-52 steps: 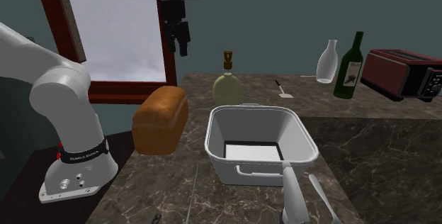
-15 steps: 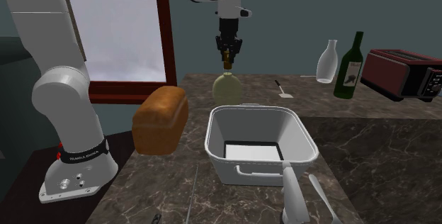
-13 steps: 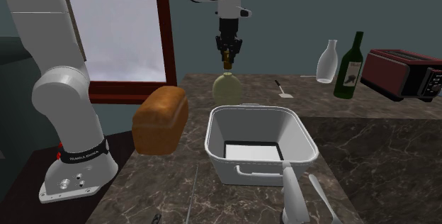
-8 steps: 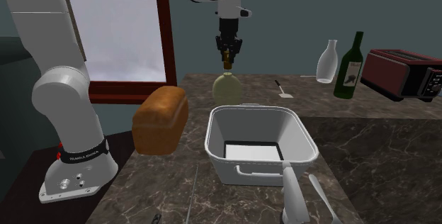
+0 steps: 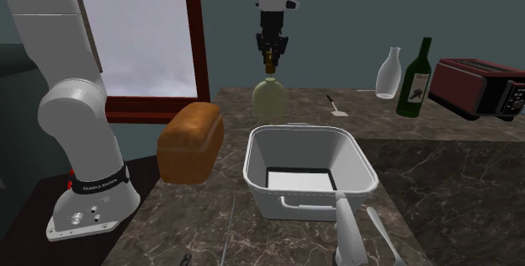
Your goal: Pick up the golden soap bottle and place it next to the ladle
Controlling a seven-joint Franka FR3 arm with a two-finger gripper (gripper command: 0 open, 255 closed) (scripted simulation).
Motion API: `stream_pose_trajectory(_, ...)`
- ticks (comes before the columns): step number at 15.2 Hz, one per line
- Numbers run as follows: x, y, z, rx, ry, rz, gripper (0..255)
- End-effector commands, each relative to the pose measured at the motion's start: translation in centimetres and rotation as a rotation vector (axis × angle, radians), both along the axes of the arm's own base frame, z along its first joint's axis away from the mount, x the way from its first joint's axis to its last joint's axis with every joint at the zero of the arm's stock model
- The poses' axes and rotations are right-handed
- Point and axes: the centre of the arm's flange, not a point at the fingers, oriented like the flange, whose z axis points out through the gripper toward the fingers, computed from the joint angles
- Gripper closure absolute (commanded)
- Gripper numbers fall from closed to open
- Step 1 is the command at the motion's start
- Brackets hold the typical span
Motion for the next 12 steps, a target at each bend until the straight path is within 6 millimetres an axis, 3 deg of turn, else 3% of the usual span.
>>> stream_pose_trajectory(1, 0.0, 0.0, 1.1, 0.0, 0.0, 0.0, 255)
stream_pose_trajectory(12, 0.0, 0.0, 6.9, 0.0, 0.0, 0.0, 255)
